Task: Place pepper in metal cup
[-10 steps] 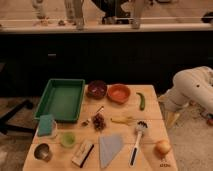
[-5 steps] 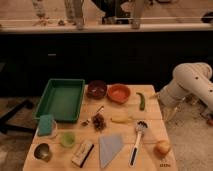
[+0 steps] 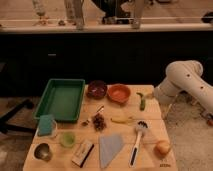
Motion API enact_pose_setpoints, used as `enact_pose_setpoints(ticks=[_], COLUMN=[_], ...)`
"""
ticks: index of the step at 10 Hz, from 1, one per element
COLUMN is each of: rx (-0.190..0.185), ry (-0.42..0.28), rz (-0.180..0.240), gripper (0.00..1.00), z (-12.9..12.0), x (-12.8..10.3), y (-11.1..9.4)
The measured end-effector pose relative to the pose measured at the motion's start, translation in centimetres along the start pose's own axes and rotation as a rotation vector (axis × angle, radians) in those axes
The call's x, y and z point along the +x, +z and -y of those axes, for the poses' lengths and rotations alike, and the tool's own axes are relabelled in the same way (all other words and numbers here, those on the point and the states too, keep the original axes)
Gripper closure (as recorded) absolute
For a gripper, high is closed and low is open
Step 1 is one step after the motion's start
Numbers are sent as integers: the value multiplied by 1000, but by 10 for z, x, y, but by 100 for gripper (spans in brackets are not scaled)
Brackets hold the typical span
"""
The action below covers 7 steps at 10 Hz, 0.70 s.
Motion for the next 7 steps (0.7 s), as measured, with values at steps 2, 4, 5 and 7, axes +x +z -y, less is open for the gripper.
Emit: enact_pose_setpoints(ticks=[2, 4, 5, 7], rx=[-1, -1, -1, 3], ry=[4, 0, -2, -64], rz=[0, 1, -1, -53], gripper=[20, 20, 20, 20], z=[-3, 0, -1, 3], x=[1, 0, -1, -1], y=[0, 0, 1, 2])
